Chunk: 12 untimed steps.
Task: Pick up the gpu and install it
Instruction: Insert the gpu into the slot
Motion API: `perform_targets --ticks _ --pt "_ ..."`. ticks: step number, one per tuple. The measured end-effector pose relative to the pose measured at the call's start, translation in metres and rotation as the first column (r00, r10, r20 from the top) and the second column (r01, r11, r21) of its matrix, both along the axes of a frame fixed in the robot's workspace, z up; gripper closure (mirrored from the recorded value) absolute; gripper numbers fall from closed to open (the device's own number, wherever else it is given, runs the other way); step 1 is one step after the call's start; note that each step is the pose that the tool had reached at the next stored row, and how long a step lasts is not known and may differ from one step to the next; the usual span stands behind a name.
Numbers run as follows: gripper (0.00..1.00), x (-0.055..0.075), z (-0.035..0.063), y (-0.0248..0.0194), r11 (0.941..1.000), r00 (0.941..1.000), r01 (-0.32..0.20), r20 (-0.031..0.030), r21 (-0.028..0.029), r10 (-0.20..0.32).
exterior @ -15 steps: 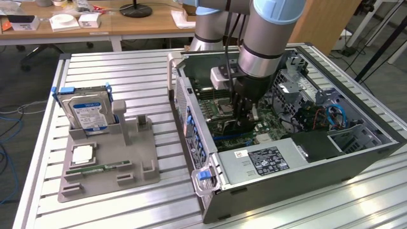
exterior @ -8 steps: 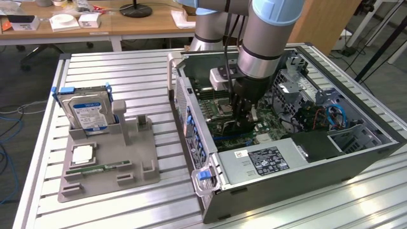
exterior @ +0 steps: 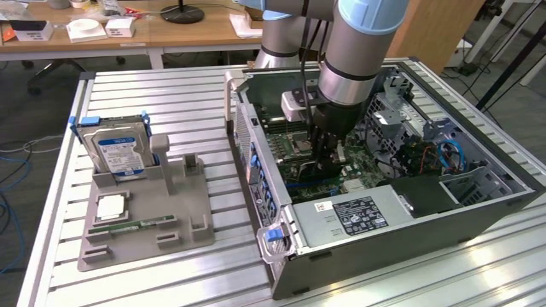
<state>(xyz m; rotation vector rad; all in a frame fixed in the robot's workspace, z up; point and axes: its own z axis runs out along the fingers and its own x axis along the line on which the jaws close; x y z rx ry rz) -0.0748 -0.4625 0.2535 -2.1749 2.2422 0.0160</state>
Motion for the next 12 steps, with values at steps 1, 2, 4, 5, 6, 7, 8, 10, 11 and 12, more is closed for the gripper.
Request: perform_targets --ticks 1,2,4,5,6,7,8,10,11,12 --pt "0.74 0.0 0.0002 0.0 1.0 1.0 0.0 0.0 -0.0002 0.0" --pt "0.74 -0.0001 0.0006 -0.0001 1.0 1.0 0.0 -0.0001 -0.0007 0.0" --pt "0.74 -0.0003 0.0015 -0.0001 1.0 1.0 0.0 -0.0003 -0.0008 0.0" --pt "0.74 -0.0003 0.002 -0.0001 1.0 1.0 0.0 -0.0004 -0.0008 0.0" --pt "0.74 -0.0004 0.002 -0.0001 1.0 1.0 0.0 -0.0003 -0.0007 0.0" --pt "0.74 -0.0004 0.002 0.0002 1.0 1.0 0.0 -0.0003 -0.0009 0.0" --pt "0.74 -0.0005 0.002 0.0006 1.0 1.0 0.0 -0.0004 -0.001 0.0" --pt "0.74 -0.0007 0.002 0.0013 1.0 1.0 0.0 -0.0004 -0.001 0.0" --pt "0.74 -0.0007 0.002 0.0013 1.0 1.0 0.0 -0.0004 -0.0008 0.0" --pt "0.74 -0.0007 0.002 0.0013 1.0 1.0 0.0 -0.0004 -0.0009 0.0"
